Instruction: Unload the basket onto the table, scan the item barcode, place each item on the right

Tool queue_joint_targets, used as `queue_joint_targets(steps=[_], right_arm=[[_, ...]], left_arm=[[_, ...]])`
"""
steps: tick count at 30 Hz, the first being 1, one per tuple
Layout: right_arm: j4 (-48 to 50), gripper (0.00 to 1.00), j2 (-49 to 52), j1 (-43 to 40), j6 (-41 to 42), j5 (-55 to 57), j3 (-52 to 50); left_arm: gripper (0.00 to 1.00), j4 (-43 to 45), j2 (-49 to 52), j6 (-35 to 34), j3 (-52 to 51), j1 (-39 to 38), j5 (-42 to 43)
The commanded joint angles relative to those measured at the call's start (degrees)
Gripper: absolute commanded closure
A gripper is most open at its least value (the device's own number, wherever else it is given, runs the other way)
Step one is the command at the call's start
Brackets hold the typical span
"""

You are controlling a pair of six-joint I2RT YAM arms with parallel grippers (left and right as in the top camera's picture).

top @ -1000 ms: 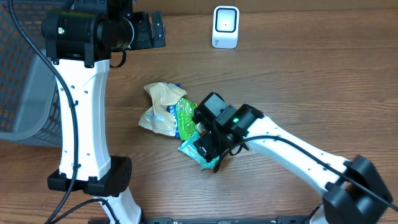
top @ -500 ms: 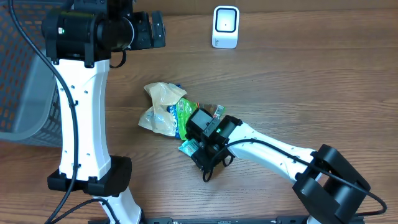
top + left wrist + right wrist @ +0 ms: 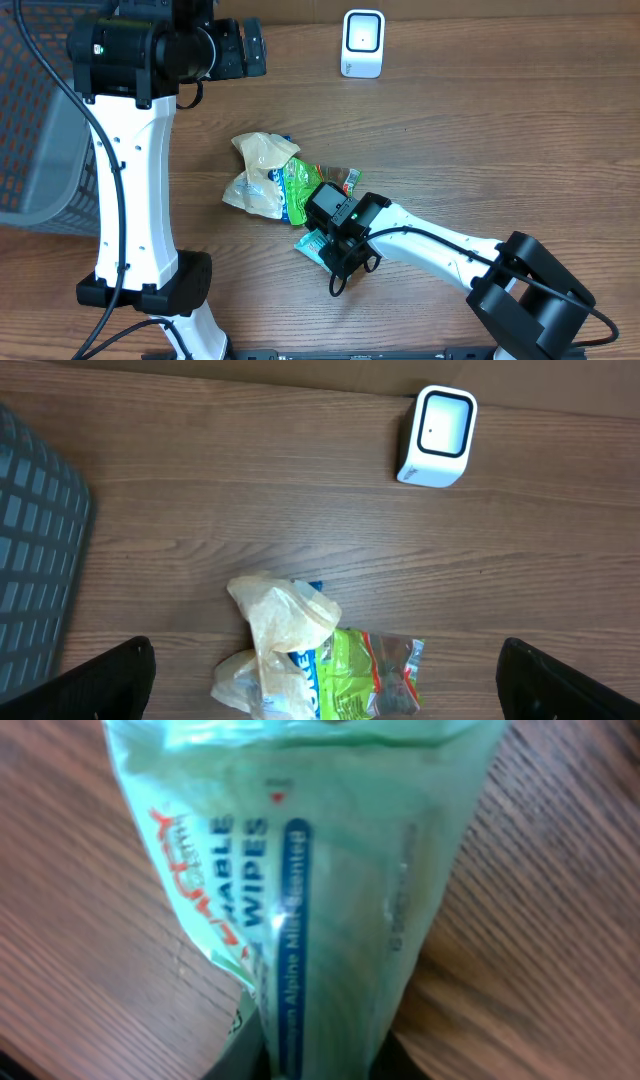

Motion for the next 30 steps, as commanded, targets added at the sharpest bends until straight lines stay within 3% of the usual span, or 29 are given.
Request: queue_joint_targets(steps=[1, 7, 17, 22, 30], right_arm=[[-2.3, 0.94, 0.3, -0.5, 0.2, -1.2, 2.8], [-11.8, 0.96, -0.3, -4.6, -2.3, -18.3, 12.5], [-19.7, 0.96, -0.4, -24.7, -6.5, -54.5, 16.4], [-26.0, 0.97, -0.4, -33.1, -7.8, -57.5, 16.4], [-32.6, 0.96, -0.4, -39.9, -9.1, -59.0, 16.4]], left_arm=[[0.00, 0.0, 1.0, -0.6, 0.2, 0.1, -0.4], [0.00, 0.0, 1.0, -0.6, 0.2, 0.1, -0.4], [0.00, 0.0, 1.0, -0.6, 0.2, 0.1, -0.4], [0.00, 0.0, 1.0, -0.6, 0.2, 0.1, -0.4], [0.00, 0.0, 1.0, -0.6, 0.2, 0.1, -0.3]])
